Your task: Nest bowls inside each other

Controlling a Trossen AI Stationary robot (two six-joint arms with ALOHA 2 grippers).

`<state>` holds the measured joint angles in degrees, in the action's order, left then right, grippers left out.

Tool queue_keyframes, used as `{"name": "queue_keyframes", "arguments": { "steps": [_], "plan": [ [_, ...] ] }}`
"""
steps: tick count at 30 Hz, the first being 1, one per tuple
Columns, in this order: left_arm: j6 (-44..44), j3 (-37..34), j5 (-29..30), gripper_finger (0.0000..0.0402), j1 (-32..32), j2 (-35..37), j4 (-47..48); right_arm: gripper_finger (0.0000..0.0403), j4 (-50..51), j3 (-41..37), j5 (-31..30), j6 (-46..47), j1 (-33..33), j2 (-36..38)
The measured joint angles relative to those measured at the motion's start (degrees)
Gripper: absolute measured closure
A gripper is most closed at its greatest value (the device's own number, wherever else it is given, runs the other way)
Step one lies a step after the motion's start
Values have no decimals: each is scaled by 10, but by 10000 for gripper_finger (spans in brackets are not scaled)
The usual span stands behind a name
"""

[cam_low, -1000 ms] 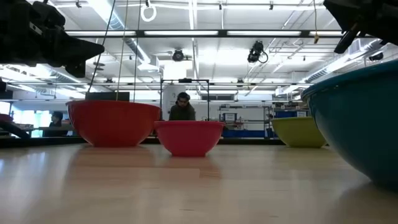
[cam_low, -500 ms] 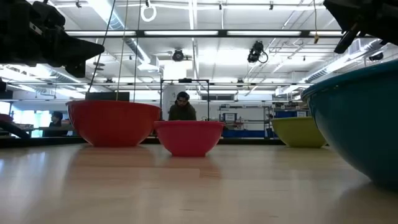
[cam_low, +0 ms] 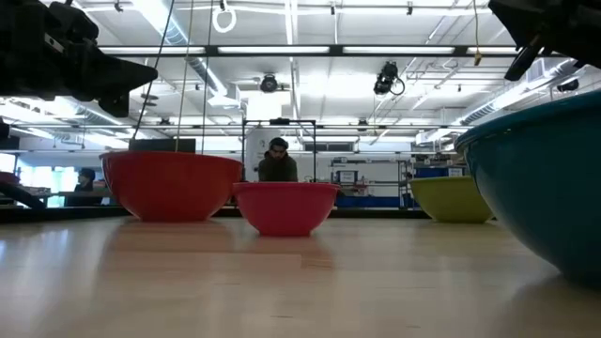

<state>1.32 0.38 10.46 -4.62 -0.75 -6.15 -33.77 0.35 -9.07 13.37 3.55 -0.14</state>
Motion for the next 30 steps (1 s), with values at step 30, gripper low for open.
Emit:
{"name": "queue_keyframes", "arguments": {
  "steps": [30],
  "plan": [
    [0,0,0,401,0,0,0,380,-8,0,-84,-74,1,0]
  ]
}}
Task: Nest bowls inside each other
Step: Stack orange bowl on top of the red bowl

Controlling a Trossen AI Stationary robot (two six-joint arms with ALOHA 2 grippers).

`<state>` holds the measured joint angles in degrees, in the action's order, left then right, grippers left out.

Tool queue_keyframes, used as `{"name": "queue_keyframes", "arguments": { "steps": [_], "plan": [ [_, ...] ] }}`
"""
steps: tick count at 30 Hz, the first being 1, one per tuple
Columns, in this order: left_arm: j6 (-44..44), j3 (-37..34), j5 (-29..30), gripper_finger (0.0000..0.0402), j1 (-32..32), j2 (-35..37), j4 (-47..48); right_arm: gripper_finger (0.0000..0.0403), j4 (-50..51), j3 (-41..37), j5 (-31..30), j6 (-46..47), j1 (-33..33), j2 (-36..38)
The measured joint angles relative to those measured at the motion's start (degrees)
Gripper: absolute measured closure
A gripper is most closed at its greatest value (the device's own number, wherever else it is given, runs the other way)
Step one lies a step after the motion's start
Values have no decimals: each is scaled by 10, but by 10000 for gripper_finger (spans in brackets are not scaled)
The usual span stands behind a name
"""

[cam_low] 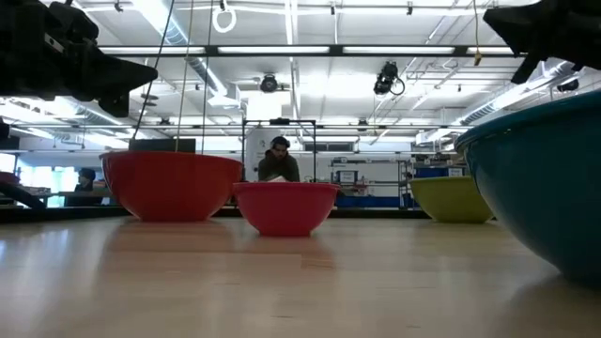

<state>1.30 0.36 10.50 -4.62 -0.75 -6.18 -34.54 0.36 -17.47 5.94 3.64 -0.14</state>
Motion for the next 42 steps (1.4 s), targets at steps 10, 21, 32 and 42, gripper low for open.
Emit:
{"name": "queue_keyframes", "arguments": {
  "steps": [10,21,32,42],
  "plan": [
    [-7,0,38,401,1,0,-5,380,-47,1,-240,130,12,-11],
    [279,0,139,401,1,0,-26,389,121,0,-187,527,5,-183],
    [327,0,158,401,1,0,-29,383,57,120,-213,465,15,-427],
    [367,0,160,401,1,0,-31,366,55,164,-184,467,59,-533]
  ]
}}
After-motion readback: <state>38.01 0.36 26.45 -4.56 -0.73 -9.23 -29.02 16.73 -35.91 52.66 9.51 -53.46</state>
